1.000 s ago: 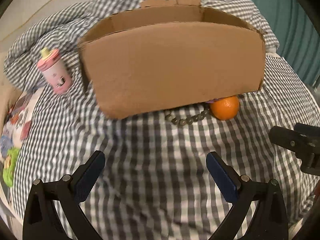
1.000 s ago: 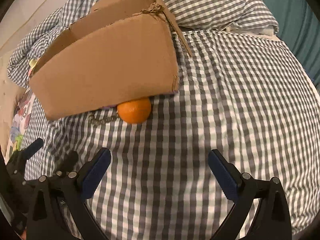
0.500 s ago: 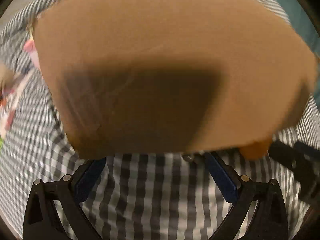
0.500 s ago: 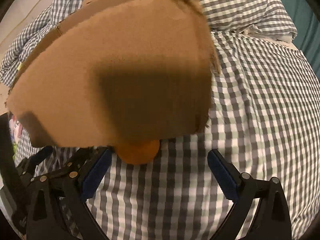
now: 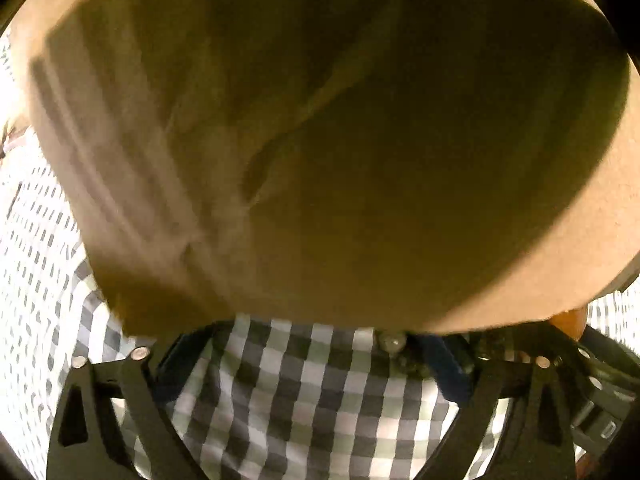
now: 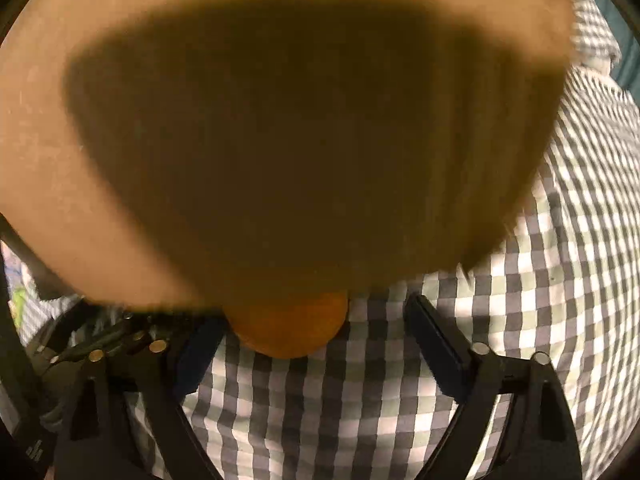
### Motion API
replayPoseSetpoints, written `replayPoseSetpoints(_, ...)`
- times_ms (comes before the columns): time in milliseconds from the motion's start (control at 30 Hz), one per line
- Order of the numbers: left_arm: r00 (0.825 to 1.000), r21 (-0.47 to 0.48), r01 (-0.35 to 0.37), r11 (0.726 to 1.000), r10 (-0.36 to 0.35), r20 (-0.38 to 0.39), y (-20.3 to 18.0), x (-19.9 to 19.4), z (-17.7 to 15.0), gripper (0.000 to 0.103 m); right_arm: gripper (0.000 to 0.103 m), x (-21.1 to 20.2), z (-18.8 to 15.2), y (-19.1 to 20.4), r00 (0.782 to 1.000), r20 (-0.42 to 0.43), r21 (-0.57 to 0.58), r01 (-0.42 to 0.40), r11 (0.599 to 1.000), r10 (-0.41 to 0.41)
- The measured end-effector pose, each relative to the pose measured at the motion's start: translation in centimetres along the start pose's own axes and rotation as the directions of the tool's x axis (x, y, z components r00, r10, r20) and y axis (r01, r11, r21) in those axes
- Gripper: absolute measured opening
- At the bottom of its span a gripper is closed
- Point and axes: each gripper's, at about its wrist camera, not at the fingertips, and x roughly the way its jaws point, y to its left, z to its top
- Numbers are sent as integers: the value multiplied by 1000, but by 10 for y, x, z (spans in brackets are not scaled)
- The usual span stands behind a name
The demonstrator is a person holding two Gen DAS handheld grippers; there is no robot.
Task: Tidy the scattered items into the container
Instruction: 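Grasp the bead bracelet with left tool while right grasps the orange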
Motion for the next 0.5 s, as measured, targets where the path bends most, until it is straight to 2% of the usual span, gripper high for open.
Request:
replayPoseSetpoints(33,1000,21,7,1000,-7,7,-1,-3,-1,82,54,-2,-1,5,1000,7,-22,3,1000,-3)
replayPoseSetpoints(67,1000,41,9,999,-9,13,-3,-6,-2,75,54,-4,-2,10,1000,10,-44,28,999,-27)
replayPoseSetpoints(100,1000,54,6,999,-8,20,-4,-10,-4,58,54,-6,-3,14,999,7,-55,44,998,-43)
replayPoseSetpoints(133,1000,68,3,998,-5,28,-6,-14,-5,36,54,-7,-5,15,999,6,-60,51,997,-50)
replayPoseSetpoints(200,999,91,-13,996,10,34,-8,-20,-7,14,54,-12,-11,15,999,3,-53,51,997,-50)
replayPoseSetpoints(367,1000,75,23,997,-23,8,3,-30,-16,12,54,-27,-35,12,999,-1,-50,52,997,-52)
replayPoseSetpoints(500,1000,84,21,996,-20,-3,7,-39,-30,11,54,-40,-55,9,998,1,-42,63,997,-63)
